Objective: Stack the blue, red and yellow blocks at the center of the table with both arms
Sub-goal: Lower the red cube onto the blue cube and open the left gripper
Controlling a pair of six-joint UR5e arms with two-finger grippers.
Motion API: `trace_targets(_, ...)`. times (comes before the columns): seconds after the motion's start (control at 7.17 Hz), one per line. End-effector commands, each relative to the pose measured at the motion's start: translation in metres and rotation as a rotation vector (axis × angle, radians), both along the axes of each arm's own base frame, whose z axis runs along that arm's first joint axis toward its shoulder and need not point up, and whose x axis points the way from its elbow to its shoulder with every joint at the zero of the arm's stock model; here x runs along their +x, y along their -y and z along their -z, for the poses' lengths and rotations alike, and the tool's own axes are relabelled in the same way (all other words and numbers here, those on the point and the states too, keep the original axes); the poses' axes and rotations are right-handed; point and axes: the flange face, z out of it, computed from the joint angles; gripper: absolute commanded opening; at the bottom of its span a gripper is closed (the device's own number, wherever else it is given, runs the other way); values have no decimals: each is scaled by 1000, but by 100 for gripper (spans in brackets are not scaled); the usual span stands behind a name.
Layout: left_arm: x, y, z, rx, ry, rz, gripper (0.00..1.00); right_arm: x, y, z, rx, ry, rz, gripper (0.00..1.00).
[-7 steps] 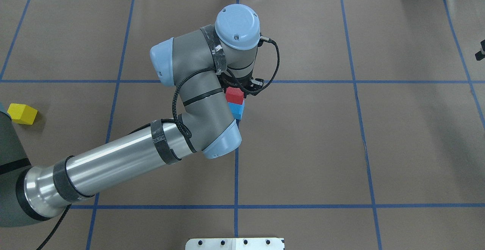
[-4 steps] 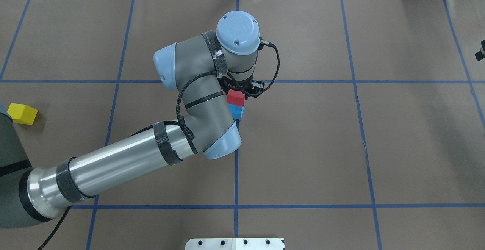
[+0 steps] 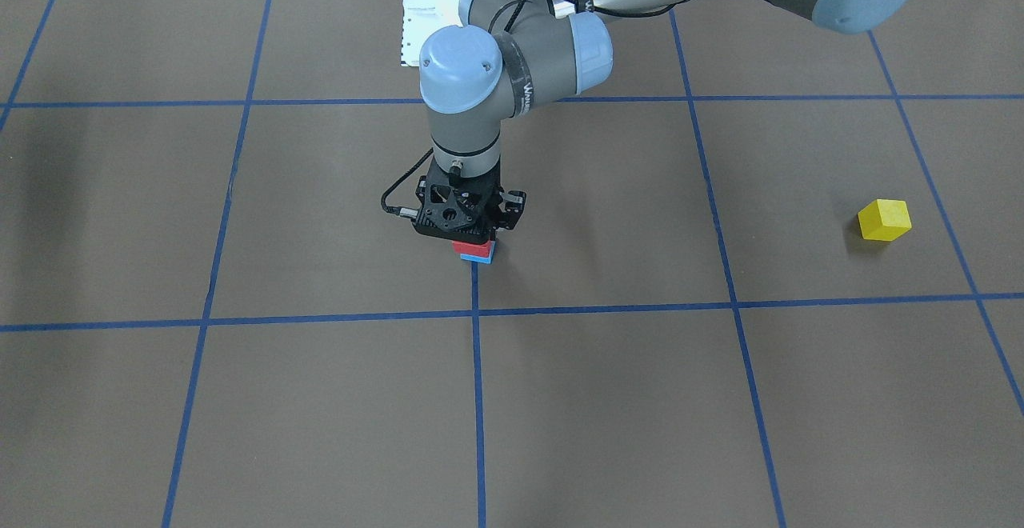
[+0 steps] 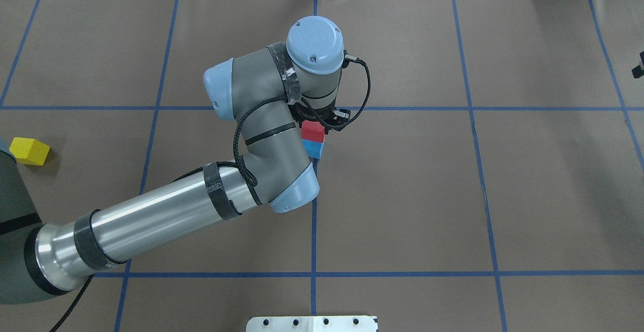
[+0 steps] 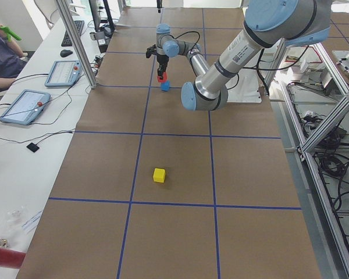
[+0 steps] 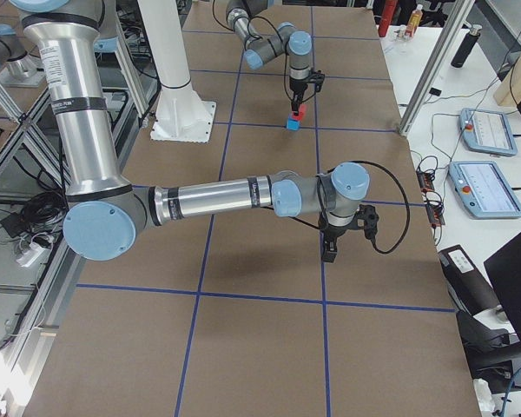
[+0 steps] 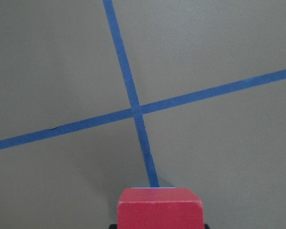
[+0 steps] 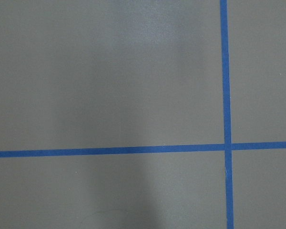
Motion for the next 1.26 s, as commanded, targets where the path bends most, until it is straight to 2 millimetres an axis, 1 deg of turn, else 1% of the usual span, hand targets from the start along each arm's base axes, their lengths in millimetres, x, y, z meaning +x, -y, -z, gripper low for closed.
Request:
trace_targets(0.0, 1, -1, -9, -6, 7, -3, 0, 0, 0, 0, 0, 0, 0, 100)
trace_targets(0.56, 0, -2, -9, -10, 8, -2, 0, 0, 1, 1, 3, -1, 0, 100)
trace_targets(0.7, 0, -2, -9, -12, 8, 0, 65, 0, 1, 1, 1, -1, 0, 100)
trace_targets(0.84, -2, -3, -13, -21, 7, 11, 100, 0, 1, 2, 3, -1, 0, 100)
trace_targets(1.12, -10, -9, -13, -40, -13, 40, 100, 0, 1, 2, 3, -1, 0, 100)
